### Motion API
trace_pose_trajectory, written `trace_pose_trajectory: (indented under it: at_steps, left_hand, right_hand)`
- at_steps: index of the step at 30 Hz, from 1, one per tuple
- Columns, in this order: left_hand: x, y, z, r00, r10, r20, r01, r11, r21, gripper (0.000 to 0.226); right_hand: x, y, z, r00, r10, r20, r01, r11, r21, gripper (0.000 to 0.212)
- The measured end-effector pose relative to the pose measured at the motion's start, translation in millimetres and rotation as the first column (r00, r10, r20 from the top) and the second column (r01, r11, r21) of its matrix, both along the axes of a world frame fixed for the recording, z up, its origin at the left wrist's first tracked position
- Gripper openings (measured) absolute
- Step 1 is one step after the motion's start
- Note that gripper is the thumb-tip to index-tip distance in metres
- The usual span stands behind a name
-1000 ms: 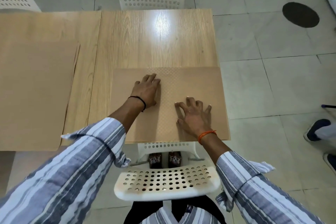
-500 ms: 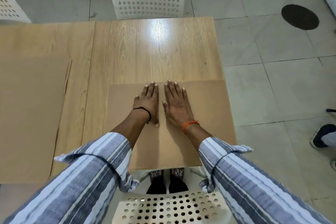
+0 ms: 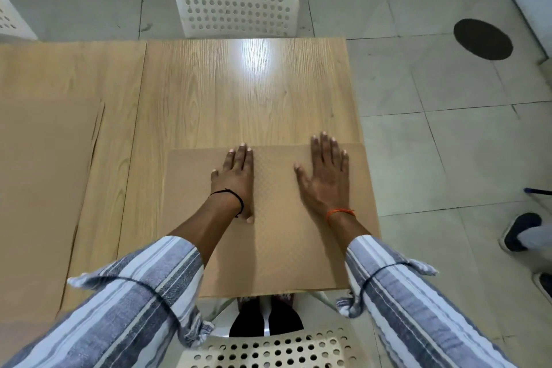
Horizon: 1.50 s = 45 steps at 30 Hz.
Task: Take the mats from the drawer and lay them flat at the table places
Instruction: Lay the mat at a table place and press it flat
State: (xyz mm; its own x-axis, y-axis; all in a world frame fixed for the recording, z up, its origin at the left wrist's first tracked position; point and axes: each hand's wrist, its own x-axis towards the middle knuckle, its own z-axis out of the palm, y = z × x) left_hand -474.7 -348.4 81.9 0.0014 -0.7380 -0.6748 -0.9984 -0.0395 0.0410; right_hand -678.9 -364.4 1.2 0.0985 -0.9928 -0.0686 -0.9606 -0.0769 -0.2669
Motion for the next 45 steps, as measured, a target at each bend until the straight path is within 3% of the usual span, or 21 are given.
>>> trace_pose_trajectory:
  at_steps: [4,9,24,35,38,43,45]
  left_hand:
    - [0,1,3,1.000,-0.001,-0.005,0.001,1.000,0.003,0.151]
    - [0,2,2,1.000,-0.005,-0.018,0.005,1.000,0.003,0.149]
    - [-2,5,8,1.000,-0.024,0.002,0.024,1.000,0.008,0.150]
    - [0,5,7,0.999,-0.034,-0.030,0.034,0.999,0.000,0.148]
    - [-1,10,5,0.996,-0.021,-0.085,0.018,0.999,-0.037,0.133]
    - [-71,77,-20,0.948,-0.023,-0.318,-0.095,0.931,-0.353,0.082]
    - [-109,114,-35,0.932,-0.050,-0.360,-0.107,0.909,-0.403,0.071]
  right_hand:
    - [-39,-4,1,0.997,-0.078,0.005,0.078,0.997,-0.020,0.076]
    - [-51,1,0,0.998,-0.059,0.023,0.060,0.998,-0.014,0.076]
    - [-80,139,5,0.998,-0.048,-0.040,0.048,0.999,0.009,0.072]
    - [-79,160,9,0.995,-0.042,-0.091,0.043,0.999,0.009,0.070]
    - [-79,161,8,0.995,-0.043,-0.095,0.043,0.999,-0.009,0.069]
    - [-79,159,6,0.996,-0.041,-0.075,0.040,0.999,-0.019,0.067]
    - [-78,159,6,0.997,-0.041,-0.066,0.040,0.999,-0.024,0.066]
